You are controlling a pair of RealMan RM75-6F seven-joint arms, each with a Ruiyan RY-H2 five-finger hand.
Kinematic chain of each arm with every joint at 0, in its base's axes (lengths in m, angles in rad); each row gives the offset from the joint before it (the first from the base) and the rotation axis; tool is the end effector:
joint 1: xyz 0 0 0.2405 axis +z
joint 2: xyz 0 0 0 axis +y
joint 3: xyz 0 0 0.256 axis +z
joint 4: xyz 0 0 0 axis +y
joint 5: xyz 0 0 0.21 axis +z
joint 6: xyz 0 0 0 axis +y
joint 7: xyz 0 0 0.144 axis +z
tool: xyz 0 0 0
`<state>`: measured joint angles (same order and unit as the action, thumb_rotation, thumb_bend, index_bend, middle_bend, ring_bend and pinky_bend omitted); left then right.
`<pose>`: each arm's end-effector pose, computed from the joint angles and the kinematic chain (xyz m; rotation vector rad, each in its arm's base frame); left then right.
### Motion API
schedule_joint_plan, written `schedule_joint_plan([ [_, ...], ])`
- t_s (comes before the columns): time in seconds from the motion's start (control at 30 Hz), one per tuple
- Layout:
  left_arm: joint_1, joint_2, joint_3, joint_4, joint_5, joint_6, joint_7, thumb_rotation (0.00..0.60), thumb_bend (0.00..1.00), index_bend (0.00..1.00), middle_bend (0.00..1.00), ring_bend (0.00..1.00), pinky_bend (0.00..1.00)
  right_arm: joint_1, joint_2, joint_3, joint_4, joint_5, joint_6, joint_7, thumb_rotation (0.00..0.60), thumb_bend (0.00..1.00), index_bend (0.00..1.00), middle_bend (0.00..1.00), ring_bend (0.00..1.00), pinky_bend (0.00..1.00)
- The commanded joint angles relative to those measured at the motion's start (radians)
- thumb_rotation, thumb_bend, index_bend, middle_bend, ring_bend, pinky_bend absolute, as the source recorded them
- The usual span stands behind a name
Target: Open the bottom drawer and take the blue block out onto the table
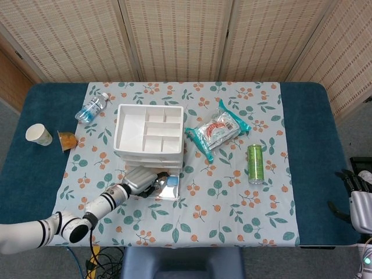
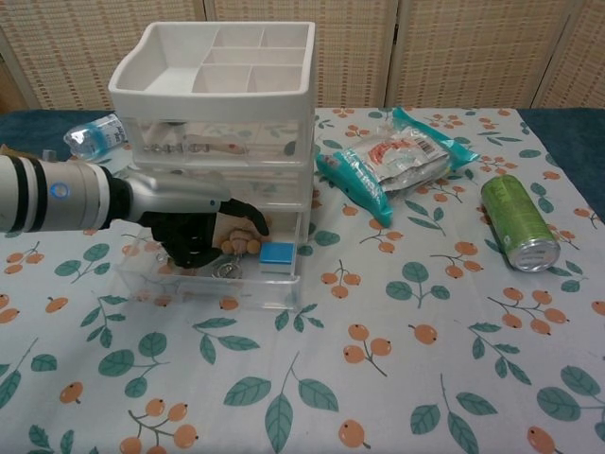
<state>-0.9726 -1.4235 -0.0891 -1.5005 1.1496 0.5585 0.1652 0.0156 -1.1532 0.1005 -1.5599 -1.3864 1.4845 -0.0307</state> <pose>-0.1180 0.3483 -0.0321 -2.3197 -0.9846 -0.6811 -0.3416 -0.1680 0.1669 1.2293 -0.9189 0.7949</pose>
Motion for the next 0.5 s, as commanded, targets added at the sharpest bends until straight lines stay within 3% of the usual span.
schedule_joint_plan([
  [0.03, -0.02, -0.005, -0.007, 0.011, -0.012, -0.032, -0.024, 0.6, 0.58, 0.15, 0.96, 1.0, 1.0, -0.001, 0.0, 0.0, 0.001, 0.003, -0.002, 0.001, 0.6, 0.27, 0.19, 0.15, 0.21, 0.21],
  [0.5, -0.072, -0.025, -0.021, 0.057, -0.012, -0.117, -0.112, 0.6, 0.58, 0.13, 0.96, 1.0, 1.0, -0.004, 0.002, 0.0, 0.006, 0.013, -0.006, 0.006, 0.6, 0.27, 0.19, 0.15, 0.21, 0.21],
])
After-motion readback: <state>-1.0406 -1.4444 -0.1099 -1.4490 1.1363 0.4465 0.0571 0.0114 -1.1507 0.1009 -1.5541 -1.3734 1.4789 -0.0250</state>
